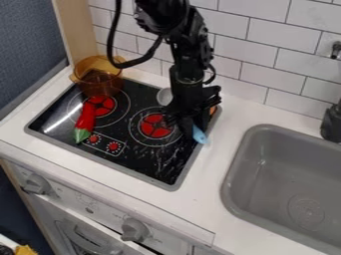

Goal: Take the spoon to the right side of the burner

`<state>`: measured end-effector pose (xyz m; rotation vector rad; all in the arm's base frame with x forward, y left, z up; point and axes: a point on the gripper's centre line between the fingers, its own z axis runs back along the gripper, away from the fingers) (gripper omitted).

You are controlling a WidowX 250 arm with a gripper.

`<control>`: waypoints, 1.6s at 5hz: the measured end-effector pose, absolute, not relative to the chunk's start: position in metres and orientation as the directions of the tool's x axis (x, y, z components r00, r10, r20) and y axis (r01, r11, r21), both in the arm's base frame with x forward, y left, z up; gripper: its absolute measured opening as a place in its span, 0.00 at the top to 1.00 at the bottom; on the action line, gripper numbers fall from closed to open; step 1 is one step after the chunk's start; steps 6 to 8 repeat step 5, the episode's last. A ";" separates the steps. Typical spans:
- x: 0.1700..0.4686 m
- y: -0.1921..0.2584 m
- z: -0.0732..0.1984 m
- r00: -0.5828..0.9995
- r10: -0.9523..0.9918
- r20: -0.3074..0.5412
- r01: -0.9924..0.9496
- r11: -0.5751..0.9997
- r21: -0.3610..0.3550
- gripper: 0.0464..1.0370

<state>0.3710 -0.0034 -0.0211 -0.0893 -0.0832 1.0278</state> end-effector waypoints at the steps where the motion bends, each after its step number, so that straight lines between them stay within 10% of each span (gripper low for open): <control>1: 0.371 -0.005 -0.021 0.496 0.868 0.016 -0.861 0.494 -0.125 0.37; 2: 0.367 -0.008 -0.020 0.517 0.856 -0.003 -0.849 0.513 -0.125 0.10; 3: 0.364 -0.011 -0.011 0.542 0.840 -0.011 -0.834 0.536 -0.133 0.03; 5: 0.362 -0.014 0.045 0.600 0.800 0.017 -0.775 0.586 -0.235 0.04; 8: 0.362 -0.014 0.045 0.600 0.800 0.017 -0.775 0.586 -0.235 0.04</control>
